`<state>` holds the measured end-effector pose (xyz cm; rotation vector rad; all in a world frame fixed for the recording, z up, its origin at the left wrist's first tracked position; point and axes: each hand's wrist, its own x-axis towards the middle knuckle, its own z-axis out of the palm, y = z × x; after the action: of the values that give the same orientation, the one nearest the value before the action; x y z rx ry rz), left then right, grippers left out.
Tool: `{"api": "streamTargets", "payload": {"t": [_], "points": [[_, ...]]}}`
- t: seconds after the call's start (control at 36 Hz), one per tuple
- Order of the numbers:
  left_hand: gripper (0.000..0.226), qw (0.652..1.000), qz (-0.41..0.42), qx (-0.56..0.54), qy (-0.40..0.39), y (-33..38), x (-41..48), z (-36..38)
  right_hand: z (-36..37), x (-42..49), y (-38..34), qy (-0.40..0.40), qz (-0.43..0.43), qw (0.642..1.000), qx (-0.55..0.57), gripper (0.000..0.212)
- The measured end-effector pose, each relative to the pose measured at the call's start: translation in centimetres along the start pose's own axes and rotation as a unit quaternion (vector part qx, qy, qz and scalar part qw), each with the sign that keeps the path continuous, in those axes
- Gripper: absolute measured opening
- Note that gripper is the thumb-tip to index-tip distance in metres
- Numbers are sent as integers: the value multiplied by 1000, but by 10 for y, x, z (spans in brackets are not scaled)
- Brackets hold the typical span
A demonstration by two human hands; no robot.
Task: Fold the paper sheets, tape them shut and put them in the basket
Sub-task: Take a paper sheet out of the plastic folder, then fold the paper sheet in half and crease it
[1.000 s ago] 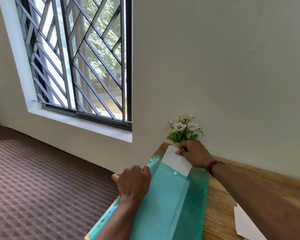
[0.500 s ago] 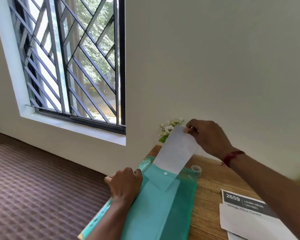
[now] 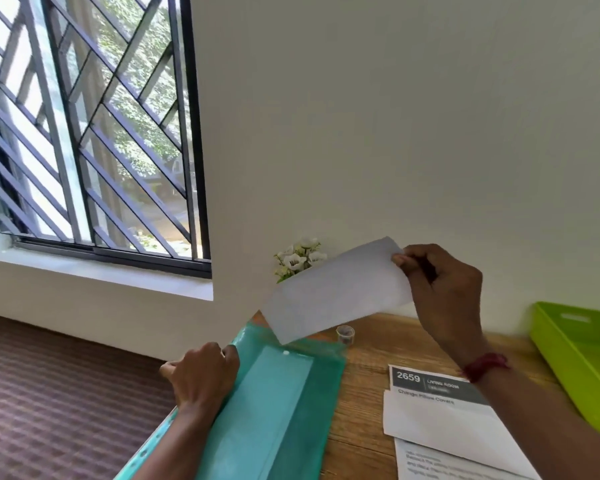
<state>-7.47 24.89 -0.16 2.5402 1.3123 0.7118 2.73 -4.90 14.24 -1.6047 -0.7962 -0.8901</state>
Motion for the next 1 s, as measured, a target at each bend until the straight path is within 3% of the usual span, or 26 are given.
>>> {"api": "streamTargets", "payload": {"t": [0.14, 0.33, 0.42, 0.56, 0.64, 0.75, 0.83, 1.0], "points": [[32, 999, 30, 2, 23, 8, -5, -4, -23, -21, 18, 24, 123, 991, 42, 8], [24, 985, 115, -93, 83, 27, 3, -25, -52, -55, 47, 48, 238, 967, 77, 17], [32, 968, 173, -140, 118, 37, 8, -48, -68, -63, 62, 32, 268, 959, 87, 15], [17, 917, 234, -279, 167, 93, -27, -90, -95, -67, 77, 32, 300, 948, 103, 16], [39, 864, 351, -349, 95, 136, -67, -90, -102, -75, 89, 34, 323, 938, 123, 13], [80, 811, 524, -259, -19, 185, -109, -71, -106, -93, 107, 23, 389, 910, 141, 10], [104, 798, 557, -220, -74, 213, -126, -55, -110, -102, 115, 3, 440, 884, 155, 14], [128, 796, 590, -108, -80, 239, -138, -21, -107, -104, 120, -33, 493, 854, 164, 27]]}}
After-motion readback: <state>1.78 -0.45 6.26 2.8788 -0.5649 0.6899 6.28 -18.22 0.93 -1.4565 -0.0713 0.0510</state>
